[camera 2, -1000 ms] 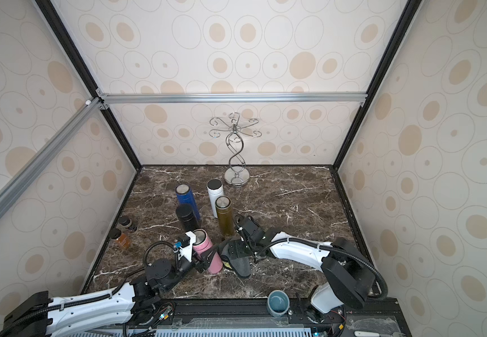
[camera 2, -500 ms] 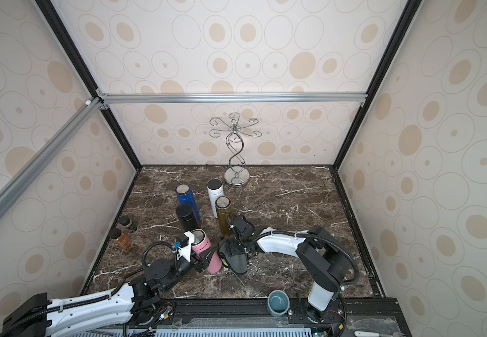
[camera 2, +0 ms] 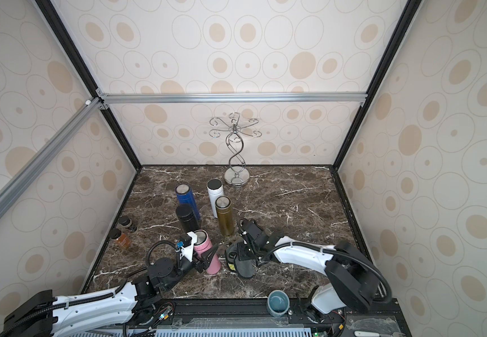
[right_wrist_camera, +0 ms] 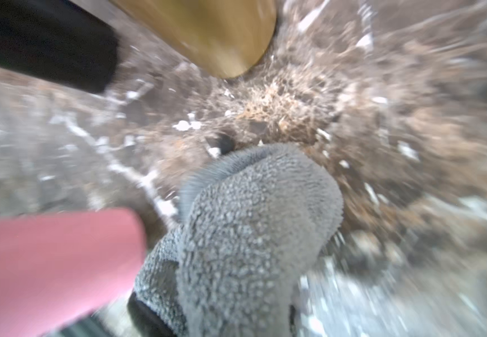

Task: Wipe the surface of the thermos
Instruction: Wipe the dirt from the surface of the thermos.

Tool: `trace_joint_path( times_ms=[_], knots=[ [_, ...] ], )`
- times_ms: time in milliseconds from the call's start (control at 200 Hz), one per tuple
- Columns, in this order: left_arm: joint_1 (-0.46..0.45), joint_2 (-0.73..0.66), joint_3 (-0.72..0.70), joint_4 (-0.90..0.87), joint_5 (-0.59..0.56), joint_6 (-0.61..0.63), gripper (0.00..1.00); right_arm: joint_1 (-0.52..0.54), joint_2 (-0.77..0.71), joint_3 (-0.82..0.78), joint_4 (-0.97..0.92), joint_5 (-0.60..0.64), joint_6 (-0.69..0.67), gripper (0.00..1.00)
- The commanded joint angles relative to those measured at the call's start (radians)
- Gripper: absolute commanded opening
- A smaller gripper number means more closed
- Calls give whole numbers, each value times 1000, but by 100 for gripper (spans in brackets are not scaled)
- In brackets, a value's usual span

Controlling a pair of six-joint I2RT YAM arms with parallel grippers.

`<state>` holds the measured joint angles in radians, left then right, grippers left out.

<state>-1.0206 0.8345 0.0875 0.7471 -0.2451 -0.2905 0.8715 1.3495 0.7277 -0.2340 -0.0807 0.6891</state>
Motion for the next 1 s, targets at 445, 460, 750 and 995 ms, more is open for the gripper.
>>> trace_joint_path(
  times_ms=[445, 460, 750, 995],
  knots=[
    [19, 97, 11, 218, 90, 71, 0, -28, -433, 285, -145, -109, -78, 0],
    [19, 94, 12, 215, 88, 71, 0, -29, -427, 294, -141, -114, -78, 0],
    [19, 85, 12, 197, 99, 67, 0, -29, -346, 312, -67, -121, -74, 0],
    [19, 74, 28, 177, 154, 70, 0, -30, -259, 408, -125, -131, -131, 0]
  ],
)
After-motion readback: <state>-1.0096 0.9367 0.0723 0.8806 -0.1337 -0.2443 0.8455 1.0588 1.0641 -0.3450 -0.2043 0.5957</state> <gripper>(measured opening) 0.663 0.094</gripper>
